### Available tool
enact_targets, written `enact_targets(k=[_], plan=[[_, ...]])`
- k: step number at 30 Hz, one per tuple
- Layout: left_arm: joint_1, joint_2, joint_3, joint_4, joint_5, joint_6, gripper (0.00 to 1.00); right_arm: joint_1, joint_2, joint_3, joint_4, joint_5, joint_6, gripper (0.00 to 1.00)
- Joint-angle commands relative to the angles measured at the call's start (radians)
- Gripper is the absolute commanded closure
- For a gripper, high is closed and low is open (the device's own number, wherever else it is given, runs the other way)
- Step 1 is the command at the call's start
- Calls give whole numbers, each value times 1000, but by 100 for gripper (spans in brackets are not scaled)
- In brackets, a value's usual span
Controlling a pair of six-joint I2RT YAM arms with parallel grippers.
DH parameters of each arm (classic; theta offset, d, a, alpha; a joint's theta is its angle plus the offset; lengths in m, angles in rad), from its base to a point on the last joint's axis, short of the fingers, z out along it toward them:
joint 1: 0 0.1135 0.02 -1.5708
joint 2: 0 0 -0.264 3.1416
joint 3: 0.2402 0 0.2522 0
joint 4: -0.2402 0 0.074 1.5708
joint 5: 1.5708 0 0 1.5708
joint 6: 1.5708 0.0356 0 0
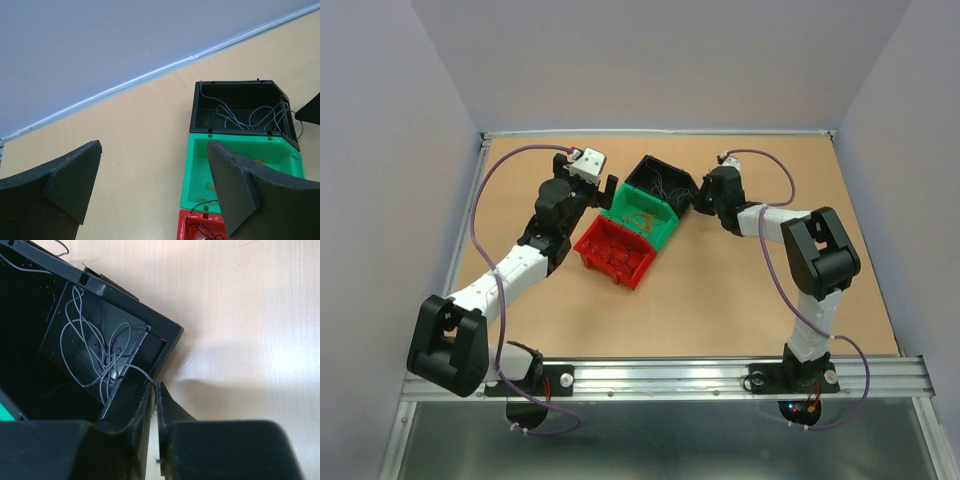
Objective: Untangle the cables
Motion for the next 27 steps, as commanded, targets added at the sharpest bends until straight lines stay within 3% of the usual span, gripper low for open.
enact_targets(k=[1,3,14,27], plan=[[8,-7,17,51,10,11,1,-19,6,39,61,-43,8,96],[8,-5,17,51,12,11,1,-19,-3,36,63,-42,5,99],[8,-5,18,48,18,8,1,-19,-85,70,58,-77,-104,99],[8,15,26,47,18,14,1,-14,49,237,86,-235,-156,100]])
